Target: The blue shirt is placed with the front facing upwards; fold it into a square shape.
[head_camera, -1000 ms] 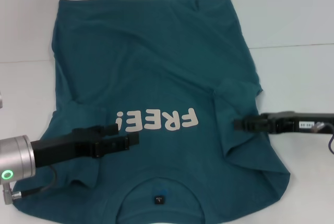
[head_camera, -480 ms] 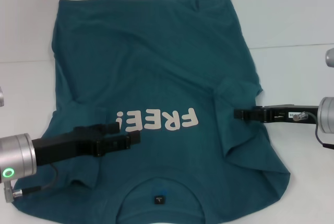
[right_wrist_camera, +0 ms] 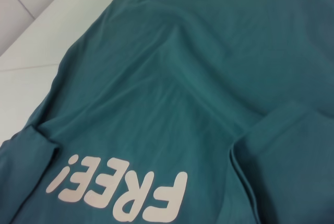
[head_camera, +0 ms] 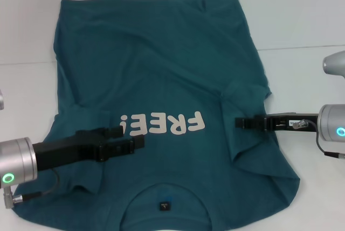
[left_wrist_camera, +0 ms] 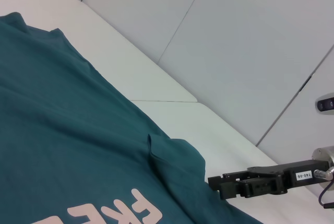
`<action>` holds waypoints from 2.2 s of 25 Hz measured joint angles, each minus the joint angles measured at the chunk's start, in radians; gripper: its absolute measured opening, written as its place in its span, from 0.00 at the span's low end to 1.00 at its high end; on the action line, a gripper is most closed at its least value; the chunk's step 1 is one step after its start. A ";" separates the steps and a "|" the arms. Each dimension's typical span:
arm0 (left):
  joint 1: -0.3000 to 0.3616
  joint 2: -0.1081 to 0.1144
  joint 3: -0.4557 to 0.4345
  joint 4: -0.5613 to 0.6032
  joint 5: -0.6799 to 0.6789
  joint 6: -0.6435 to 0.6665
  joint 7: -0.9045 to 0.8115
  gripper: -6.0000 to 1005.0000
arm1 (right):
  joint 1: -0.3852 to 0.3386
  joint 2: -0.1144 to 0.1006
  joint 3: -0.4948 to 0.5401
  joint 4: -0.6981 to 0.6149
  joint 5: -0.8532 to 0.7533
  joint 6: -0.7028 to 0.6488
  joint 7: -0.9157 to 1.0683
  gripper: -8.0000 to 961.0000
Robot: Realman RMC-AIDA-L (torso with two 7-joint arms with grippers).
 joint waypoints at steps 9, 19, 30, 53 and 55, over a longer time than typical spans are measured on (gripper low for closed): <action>-0.001 0.000 0.000 0.000 0.004 0.002 0.000 0.88 | 0.036 0.009 -0.022 0.026 0.001 -0.028 -0.002 0.80; 0.005 0.002 -0.005 0.000 0.004 0.000 0.003 0.88 | 0.034 0.003 -0.017 -0.003 0.119 -0.254 -0.058 0.80; 0.024 0.006 -0.010 0.013 0.010 0.014 -0.006 0.88 | -0.027 -0.015 0.046 -0.022 0.142 -0.266 -0.148 0.80; 0.073 0.049 -0.147 0.153 0.219 0.013 -0.143 0.88 | -0.061 0.000 0.087 -0.014 0.255 -0.312 -0.243 0.96; 0.069 0.053 -0.163 0.154 0.247 0.010 -0.154 0.88 | -0.058 0.000 0.079 -0.014 0.249 -0.310 -0.243 0.96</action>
